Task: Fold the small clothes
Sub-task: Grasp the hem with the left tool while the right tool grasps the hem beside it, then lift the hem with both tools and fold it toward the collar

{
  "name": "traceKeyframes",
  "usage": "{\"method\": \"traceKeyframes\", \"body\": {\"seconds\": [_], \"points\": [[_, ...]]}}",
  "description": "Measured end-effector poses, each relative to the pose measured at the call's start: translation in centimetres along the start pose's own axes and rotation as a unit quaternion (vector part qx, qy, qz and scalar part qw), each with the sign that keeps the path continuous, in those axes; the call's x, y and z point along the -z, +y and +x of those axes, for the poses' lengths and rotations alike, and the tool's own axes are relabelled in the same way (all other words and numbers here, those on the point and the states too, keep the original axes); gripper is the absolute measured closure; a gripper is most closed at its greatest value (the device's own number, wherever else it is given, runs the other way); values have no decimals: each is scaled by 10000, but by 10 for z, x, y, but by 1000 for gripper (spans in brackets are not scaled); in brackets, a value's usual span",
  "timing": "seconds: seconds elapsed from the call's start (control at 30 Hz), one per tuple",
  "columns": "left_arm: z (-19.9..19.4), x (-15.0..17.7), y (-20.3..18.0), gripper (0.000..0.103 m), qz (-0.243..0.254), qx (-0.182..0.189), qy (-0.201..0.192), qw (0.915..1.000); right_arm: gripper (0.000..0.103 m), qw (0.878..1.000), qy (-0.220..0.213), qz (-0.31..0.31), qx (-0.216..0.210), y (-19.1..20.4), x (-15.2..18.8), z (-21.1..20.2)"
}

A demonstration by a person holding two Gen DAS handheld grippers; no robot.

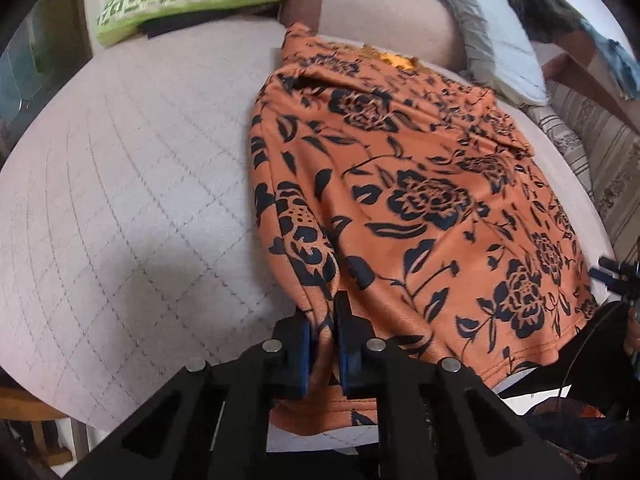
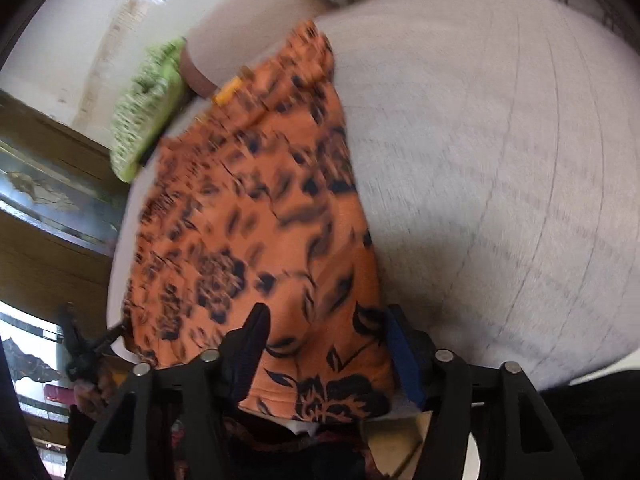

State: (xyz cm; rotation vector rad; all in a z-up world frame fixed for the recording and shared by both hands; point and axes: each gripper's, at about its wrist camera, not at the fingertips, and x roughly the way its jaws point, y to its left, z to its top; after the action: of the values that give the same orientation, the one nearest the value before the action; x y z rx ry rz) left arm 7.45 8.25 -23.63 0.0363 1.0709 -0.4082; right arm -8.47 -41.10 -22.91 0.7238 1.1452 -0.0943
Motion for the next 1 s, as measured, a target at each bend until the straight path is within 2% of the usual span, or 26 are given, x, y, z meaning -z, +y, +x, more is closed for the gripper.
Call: {"method": "traceKeyframes", "body": {"seconds": [0.1,0.17,0.23,0.33,0.37,0.43,0.5,0.53,0.67,0.83,1.0], "points": [[0,-1,-4,91,105,37,-58,9999,42,9997,-72,195,-131,-9,-14,-10],[6,-2,1,88,-67,-17,74,9999,42,9996,79,234,-158,-12,-18,-3],[9,-3,10,86,-350,189,103,9992,41,9990,327,284,-95,-16,-17,12],[9,-2,17,86,-536,414,110,9976,40,9996,273,-91,73,-1,-8,17],[9,-3,18,87,-557,444,105,9974,42,9989,385,-251,80,7,-3,20],[8,-3,18,92,-581,535,98,9968,53,9980,436,-405,220,16,4,25],[7,-2,19,93,-661,610,66,9959,89,9967,501,-558,311,24,8,28],[6,-2,21,93,-704,646,49,9954,93,9966,564,-519,291,26,9,31],[-4,-4,28,93,-862,752,-53,9934,95,9971,458,-420,429,29,7,24],[-29,-15,33,93,-896,984,-325,9906,95,9994,11,-134,-314,30,-11,-14],[-50,-27,33,93,-898,1149,-574,9876,95,9929,-363,61,-1130,37,-22,-46]]}}
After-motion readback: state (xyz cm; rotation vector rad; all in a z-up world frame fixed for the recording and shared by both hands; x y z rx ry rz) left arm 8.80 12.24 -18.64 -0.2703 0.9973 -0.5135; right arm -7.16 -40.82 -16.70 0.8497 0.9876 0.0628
